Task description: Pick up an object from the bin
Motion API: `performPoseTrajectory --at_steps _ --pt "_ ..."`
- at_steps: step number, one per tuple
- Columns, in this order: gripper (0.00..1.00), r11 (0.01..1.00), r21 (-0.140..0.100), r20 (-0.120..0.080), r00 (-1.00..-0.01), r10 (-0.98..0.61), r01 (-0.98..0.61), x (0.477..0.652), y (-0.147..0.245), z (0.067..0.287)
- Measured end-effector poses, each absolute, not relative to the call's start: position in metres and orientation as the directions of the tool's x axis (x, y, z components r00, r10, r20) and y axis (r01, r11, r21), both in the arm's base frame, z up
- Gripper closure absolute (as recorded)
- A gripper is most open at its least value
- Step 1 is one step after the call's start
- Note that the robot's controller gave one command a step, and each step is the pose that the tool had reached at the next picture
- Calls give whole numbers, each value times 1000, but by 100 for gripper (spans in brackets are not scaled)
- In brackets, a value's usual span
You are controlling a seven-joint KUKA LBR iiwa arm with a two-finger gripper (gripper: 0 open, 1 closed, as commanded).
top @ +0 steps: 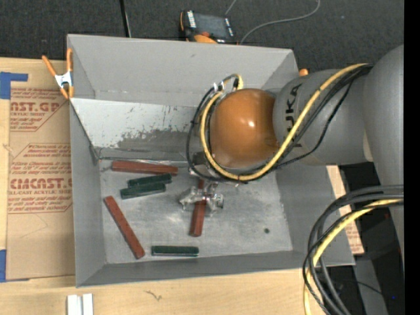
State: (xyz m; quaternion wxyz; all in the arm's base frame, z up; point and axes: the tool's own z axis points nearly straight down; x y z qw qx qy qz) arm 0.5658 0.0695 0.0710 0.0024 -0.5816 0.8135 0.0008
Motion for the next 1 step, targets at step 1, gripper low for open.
performPoseTrajectory --at_steps 1 --pt "100 483 -7 -7 -483 -875 -875 557 63 233"
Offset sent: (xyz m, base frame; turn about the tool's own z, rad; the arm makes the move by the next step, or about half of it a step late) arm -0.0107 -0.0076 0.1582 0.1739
